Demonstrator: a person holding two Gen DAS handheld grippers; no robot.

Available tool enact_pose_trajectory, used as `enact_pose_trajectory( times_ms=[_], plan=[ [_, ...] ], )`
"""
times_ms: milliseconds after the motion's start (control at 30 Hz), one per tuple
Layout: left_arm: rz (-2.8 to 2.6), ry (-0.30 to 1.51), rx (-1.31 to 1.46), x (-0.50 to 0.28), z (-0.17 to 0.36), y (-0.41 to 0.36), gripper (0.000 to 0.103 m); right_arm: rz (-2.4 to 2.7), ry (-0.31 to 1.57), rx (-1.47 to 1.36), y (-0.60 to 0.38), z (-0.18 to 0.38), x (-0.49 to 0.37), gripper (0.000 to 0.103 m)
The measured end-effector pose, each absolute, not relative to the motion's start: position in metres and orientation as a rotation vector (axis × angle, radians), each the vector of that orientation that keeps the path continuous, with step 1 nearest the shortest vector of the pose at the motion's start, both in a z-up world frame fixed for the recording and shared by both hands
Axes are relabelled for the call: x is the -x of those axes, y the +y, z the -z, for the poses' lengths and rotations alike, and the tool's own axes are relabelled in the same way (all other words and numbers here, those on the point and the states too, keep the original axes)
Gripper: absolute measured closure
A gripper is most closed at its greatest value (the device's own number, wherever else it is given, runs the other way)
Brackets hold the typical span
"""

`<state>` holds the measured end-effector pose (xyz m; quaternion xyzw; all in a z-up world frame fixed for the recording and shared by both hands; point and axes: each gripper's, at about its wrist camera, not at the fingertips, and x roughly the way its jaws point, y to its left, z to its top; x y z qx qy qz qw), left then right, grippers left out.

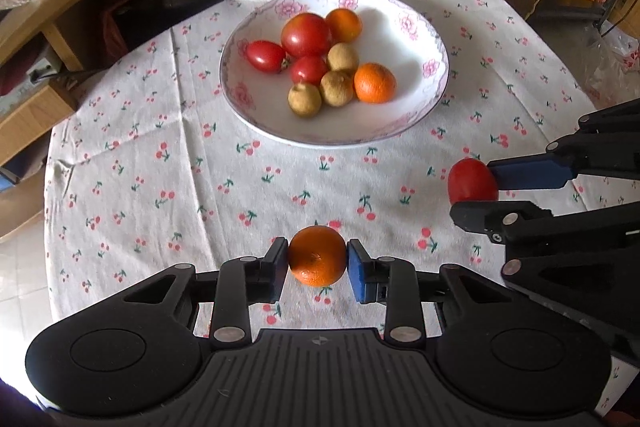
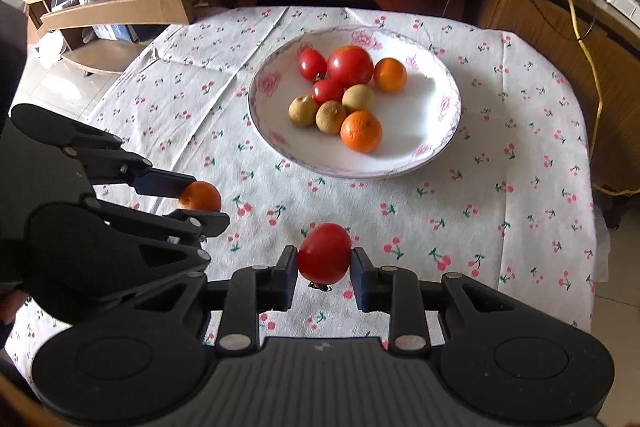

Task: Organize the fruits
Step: 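Lift the tangerine with left tool while right tool lifts the red tomato, then carry the tangerine with left tool while right tool carries the tomato over the bowl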

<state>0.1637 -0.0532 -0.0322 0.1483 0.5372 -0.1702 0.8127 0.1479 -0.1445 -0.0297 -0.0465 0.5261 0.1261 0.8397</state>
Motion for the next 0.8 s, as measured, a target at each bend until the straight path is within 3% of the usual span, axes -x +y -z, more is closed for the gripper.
enact_pose_trajectory(
  times_ms=[800],
  plan=[
    [0.340,1.075,-0.304,-0.192,0.011,-0.062,0.063,-0.201,1.030,0.100,-0.151,0.007,-0.175,0.074]
  ],
)
